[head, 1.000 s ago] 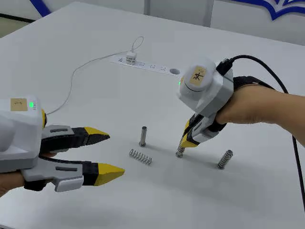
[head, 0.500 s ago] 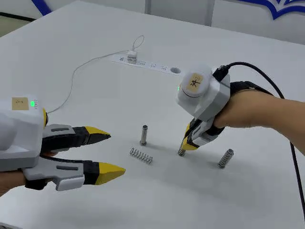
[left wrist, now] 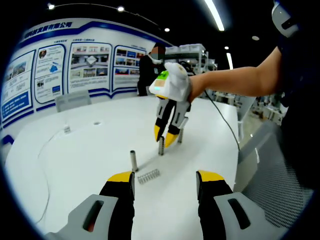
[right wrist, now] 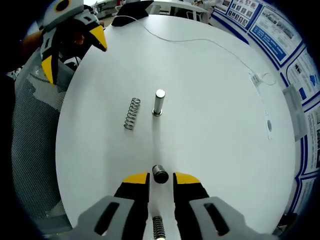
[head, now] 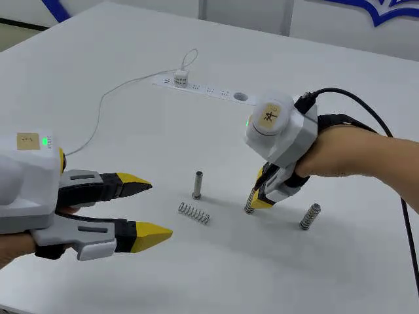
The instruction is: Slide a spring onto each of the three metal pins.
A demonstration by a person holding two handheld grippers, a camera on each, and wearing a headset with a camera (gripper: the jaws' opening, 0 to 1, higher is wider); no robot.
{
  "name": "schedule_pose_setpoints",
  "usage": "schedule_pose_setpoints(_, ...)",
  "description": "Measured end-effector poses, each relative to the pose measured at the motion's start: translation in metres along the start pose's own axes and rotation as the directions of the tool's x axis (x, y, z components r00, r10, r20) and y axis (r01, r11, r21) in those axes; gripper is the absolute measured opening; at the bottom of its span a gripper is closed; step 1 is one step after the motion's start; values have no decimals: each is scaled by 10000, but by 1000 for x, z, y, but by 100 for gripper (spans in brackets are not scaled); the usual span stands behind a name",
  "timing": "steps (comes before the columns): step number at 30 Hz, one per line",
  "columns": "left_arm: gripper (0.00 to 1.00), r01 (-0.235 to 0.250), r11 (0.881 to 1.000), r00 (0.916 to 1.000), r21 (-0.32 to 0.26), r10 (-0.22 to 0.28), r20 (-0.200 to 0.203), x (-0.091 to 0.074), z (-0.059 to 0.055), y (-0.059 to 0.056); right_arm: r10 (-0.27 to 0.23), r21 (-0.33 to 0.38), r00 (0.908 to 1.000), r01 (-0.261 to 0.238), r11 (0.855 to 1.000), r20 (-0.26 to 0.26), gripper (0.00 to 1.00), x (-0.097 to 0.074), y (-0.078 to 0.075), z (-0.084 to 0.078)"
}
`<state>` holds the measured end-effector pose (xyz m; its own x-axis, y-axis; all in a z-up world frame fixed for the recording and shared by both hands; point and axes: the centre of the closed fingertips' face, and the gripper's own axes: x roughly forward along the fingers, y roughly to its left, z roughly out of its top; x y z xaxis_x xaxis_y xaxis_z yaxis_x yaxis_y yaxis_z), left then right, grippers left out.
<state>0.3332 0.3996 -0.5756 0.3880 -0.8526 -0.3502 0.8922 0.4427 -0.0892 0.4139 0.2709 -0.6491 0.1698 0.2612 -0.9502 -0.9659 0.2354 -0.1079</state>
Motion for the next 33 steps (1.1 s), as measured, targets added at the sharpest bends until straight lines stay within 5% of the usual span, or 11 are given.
schedule_pose_setpoints(6, 51, 38, 10000, 10000, 45, -38, 8, 1, 1, -2, -189, -65, 9998, 189, 9998, 74, 21, -9, 1, 1)
schedule_pose_setpoints(15, 51, 90, 9999, 10000, 143, -90, 16, 1, 4, -3, -232, -263, 9967, 253, 9993, 772, 22, -21, 11, 31)
schedule_pose_setpoints(33, 50, 37, 9998, 10000, 175, -36, -92, -2, 2, -3, 303, 387, 9904, -358, 9986, 1349, 18, 16, 39, 55)
